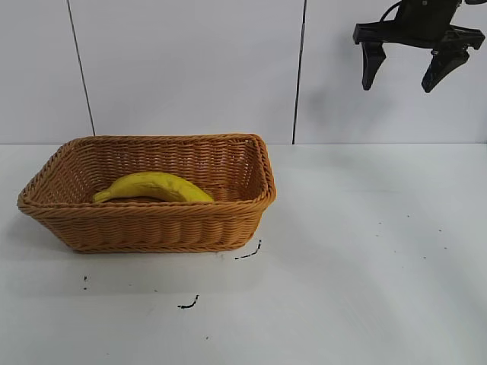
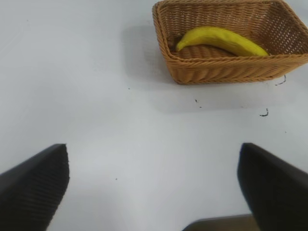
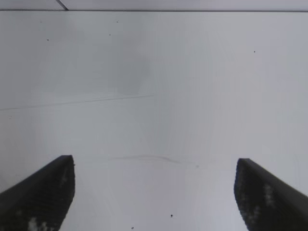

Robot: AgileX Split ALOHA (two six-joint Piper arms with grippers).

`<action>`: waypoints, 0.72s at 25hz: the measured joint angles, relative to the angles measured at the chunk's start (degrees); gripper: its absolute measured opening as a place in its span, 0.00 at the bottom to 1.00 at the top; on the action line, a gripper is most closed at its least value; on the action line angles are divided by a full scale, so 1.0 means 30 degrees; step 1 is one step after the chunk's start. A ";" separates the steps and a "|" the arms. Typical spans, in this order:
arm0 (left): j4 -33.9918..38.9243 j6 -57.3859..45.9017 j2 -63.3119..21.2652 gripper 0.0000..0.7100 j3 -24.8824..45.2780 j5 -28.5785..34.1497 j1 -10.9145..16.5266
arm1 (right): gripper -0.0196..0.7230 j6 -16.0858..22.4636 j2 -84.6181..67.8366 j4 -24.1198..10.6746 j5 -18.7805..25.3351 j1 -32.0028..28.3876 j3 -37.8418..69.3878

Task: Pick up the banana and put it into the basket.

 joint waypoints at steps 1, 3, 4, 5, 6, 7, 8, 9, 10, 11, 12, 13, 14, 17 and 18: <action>0.0000 0.0000 0.0000 0.97 0.0000 0.0000 0.0000 | 0.87 -0.0064 -0.0345 -0.0026 0.0000 0.0000 0.0256; 0.0000 0.0000 0.0000 0.97 0.0000 0.0000 0.0000 | 0.87 -0.0127 -0.1437 -0.0129 -0.0037 0.0000 0.1352; 0.0000 0.0000 0.0000 0.97 0.0000 0.0000 0.0000 | 0.87 -0.0169 -0.2029 -0.0217 -0.0037 0.0000 0.2038; 0.0000 0.0000 0.0000 0.97 0.0000 0.0000 0.0000 | 0.87 -0.0193 -0.2814 -0.0237 -0.0037 0.0000 0.3044; 0.0000 0.0000 0.0000 0.97 0.0000 0.0000 0.0000 | 0.87 -0.0193 -0.3676 -0.0237 -0.0037 0.0000 0.4198; 0.0000 0.0000 0.0000 0.97 0.0000 0.0000 0.0000 | 0.87 -0.0207 -0.4446 -0.0237 -0.0043 0.0000 0.5249; 0.0000 0.0000 0.0000 0.97 0.0000 0.0000 0.0000 | 0.87 -0.0207 -0.5405 -0.0237 -0.0050 0.0000 0.6597; 0.0000 0.0000 0.0000 0.97 0.0000 0.0000 0.0000 | 0.87 -0.0207 -0.6422 -0.0237 -0.0050 0.0000 0.8006; 0.0000 0.0000 0.0000 0.97 0.0000 0.0000 0.0000 | 0.87 -0.0207 -0.7481 -0.0237 -0.0050 0.0000 0.9463; 0.0000 0.0000 0.0000 0.97 0.0000 0.0000 0.0000 | 0.87 -0.0207 -0.8389 -0.0237 -0.0050 0.0000 1.0703; 0.0000 0.0000 0.0000 0.97 0.0000 0.0000 0.0000 | 0.87 -0.0207 -0.9521 -0.0237 -0.0050 0.0000 1.2214; 0.0000 0.0000 0.0000 0.97 0.0000 0.0000 0.0000 | 0.87 -0.0207 -1.0680 -0.0237 -0.0050 0.0000 1.3719; 0.0000 0.0000 0.0000 0.97 0.0000 0.0000 0.0000 | 0.87 -0.0207 -1.1656 -0.0237 -0.0050 0.0000 1.5206; 0.0000 0.0000 0.0000 0.97 0.0000 0.0000 0.0000 | 0.87 -0.0207 -1.5084 -0.0237 0.0009 0.0000 1.9083; 0.0000 0.0000 0.0000 0.97 0.0000 0.0000 0.0000 | 0.87 -0.0207 -1.6019 -0.0237 0.0009 0.0000 2.0132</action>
